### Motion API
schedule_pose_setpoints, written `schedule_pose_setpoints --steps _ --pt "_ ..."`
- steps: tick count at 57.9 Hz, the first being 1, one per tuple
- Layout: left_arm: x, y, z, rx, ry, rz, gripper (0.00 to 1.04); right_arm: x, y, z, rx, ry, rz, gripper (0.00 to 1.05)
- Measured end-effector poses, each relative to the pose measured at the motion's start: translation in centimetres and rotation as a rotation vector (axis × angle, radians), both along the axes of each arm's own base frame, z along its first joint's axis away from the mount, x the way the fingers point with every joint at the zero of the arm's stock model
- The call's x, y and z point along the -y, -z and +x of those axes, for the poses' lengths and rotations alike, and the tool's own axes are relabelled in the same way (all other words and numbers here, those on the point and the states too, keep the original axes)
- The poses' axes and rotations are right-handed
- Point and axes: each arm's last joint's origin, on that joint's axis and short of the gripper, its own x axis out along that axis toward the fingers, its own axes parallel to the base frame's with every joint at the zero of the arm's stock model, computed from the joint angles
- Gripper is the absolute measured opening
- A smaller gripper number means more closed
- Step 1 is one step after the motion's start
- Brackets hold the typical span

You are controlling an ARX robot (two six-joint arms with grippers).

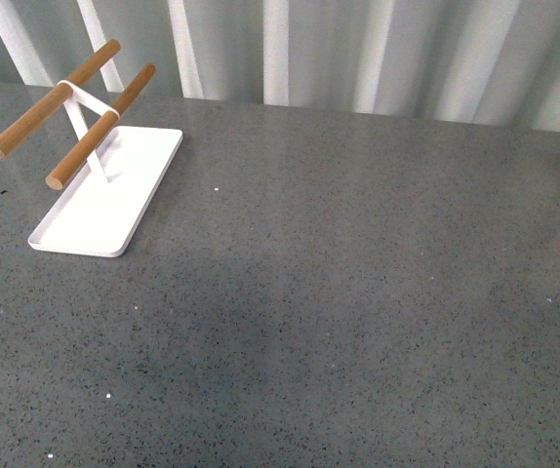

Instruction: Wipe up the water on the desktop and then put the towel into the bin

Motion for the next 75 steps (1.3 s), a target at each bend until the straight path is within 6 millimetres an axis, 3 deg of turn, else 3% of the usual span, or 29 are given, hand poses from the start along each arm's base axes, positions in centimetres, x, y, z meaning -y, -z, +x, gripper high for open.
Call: schedule_pose_setpoints --steps 8,23,45,61,75 --pt "0.0 0.0 0.0 0.0 0.0 0.0 0.98 -4.2 2.0 -3.0 0.036 -0.043 0.058 0.48" --pt "0.0 0.0 0.0 0.0 0.0 0.0 0.98 -6.9 7.1 -5.6 0.002 -0.016 0.101 0.03" --pt "0.0 0.0 0.0 0.0 -0.001 0.0 0.98 -9.3 10.8 -8.5 0.012 -0.026 0.099 0.03" --pt "0.0 0.0 0.0 0.0 0.0 0.0 0.98 -10.7 12.2 -9.8 0.011 -0.034 0.098 0.03" --pt "0.0 0.0 0.0 0.0 -0.001 0.0 0.98 -10.8 12.8 -10.7 0.015 -0.034 0.099 0.03"
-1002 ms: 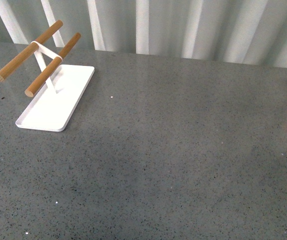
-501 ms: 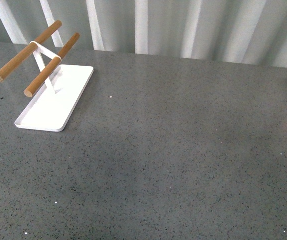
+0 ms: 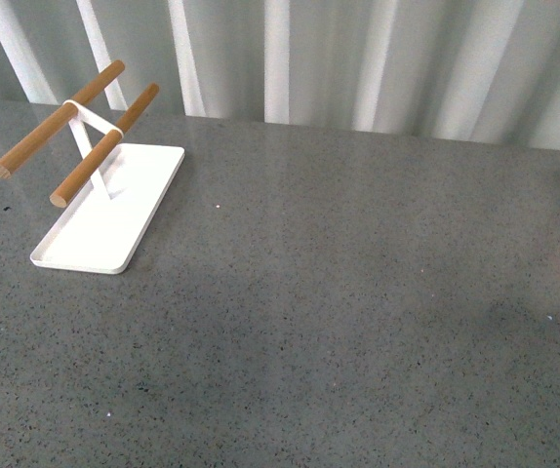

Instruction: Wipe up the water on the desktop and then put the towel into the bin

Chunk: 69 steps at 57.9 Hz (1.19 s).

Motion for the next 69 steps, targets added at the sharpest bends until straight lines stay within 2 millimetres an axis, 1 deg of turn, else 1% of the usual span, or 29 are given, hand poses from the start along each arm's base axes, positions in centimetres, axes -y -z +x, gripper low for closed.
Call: schedule_pose_setpoints --steps 14,47,52,56,69 --pt "0.0 0.0 0.0 0.0 0.0 0.0 0.98 0.0 0.7 -0.6 0.009 0.0 0.001 0.03" --pt "0.0 0.0 0.0 0.0 0.0 0.0 0.98 0.0 0.7 -1.7 0.026 0.002 0.003 0.03" --pt "0.0 0.0 0.0 0.0 0.0 0.0 0.98 0.0 1.2 -2.5 -0.011 0.002 0.004 0.03" --pt "0.0 0.0 0.0 0.0 0.0 0.0 0.98 0.0 1.0 -2.8 0.021 0.003 0.005 0.03" --pt "0.0 0.0 0.0 0.001 0.0 0.0 0.98 0.0 1.0 -2.8 0.019 0.003 0.005 0.03"
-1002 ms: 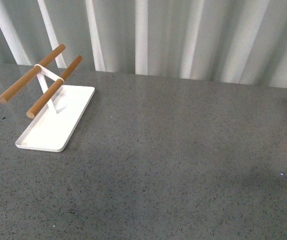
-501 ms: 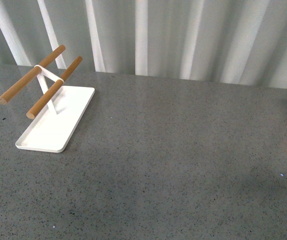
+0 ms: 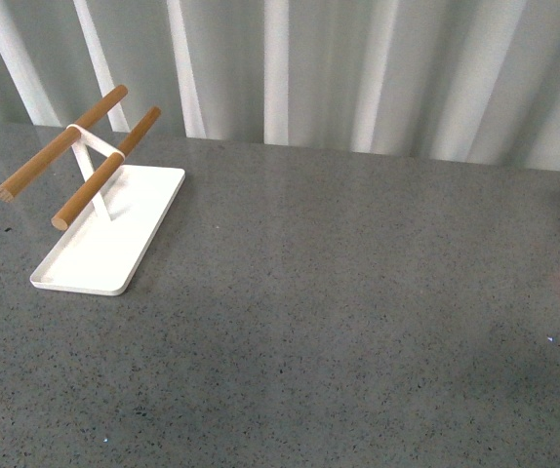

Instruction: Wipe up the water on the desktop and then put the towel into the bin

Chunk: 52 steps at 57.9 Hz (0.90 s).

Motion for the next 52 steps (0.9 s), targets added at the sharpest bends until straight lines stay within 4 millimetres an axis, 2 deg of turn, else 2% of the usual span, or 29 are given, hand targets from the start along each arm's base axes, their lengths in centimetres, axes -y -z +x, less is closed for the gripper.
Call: schedule_pose_setpoints --steps 4,7,14,21,34,52 --pt "0.0 0.0 0.0 0.0 0.0 0.0 0.98 0.0 0.0 0.0 0.0 0.0 0.0 0.03" --pt "0.0 0.0 0.0 0.0 0.0 0.0 0.98 0.0 0.0 0.0 0.0 0.0 0.0 0.1" --pt "0.0 0.0 0.0 0.0 0.0 0.0 0.98 0.0 0.0 0.0 0.0 0.0 0.0 0.31" --pt "0.0 0.0 0.0 0.0 0.0 0.0 0.98 0.0 0.0 0.0 0.0 0.0 0.0 0.6" --pt "0.0 0.0 0.0 0.0 0.0 0.0 0.98 0.0 0.0 0.0 0.0 0.0 0.0 0.99" --pt "0.0 0.0 0.0 0.0 0.0 0.0 0.98 0.0 0.0 0.0 0.0 0.0 0.001 0.98"
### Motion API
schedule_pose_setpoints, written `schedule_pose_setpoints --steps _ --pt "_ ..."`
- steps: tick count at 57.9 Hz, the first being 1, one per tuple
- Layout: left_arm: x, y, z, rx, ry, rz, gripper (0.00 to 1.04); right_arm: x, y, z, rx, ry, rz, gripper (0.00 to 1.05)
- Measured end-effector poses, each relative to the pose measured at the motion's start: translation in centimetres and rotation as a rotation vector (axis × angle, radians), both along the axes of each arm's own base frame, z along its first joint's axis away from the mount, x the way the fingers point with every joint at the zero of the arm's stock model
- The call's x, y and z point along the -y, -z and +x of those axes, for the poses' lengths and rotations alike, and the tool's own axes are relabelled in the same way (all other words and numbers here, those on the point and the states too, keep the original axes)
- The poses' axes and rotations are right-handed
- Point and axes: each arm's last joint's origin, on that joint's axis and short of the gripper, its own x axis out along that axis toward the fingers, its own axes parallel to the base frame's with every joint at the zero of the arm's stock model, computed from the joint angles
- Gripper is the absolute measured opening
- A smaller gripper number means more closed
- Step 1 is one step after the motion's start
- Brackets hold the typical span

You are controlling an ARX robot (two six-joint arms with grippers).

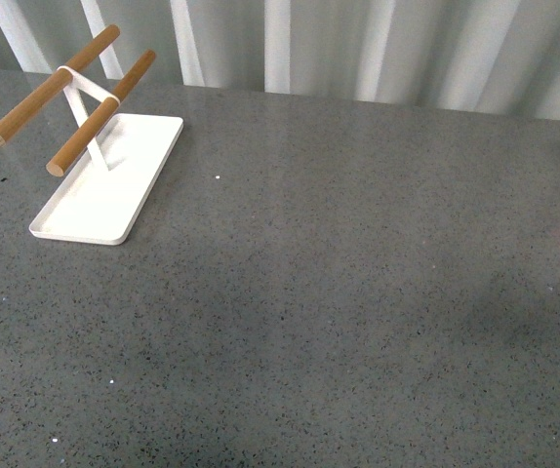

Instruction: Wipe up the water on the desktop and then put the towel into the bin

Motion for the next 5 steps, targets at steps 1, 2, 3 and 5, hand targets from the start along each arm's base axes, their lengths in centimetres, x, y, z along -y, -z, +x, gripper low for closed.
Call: schedule_pose_setpoints --steps 1,2,3,5 --pt "0.0 0.0 0.0 0.0 0.0 0.0 0.98 0.0 0.0 0.0 0.0 0.0 0.0 0.98" --pt "0.0 0.0 0.0 0.0 0.0 0.0 0.98 0.0 0.0 0.0 0.0 0.0 0.0 0.98" --pt "0.0 0.0 0.0 0.0 0.0 0.0 0.98 0.0 0.0 0.0 0.0 0.0 0.0 0.98" --pt "0.0 0.0 0.0 0.0 0.0 0.0 0.98 0.0 0.0 0.0 0.0 0.0 0.0 0.98"
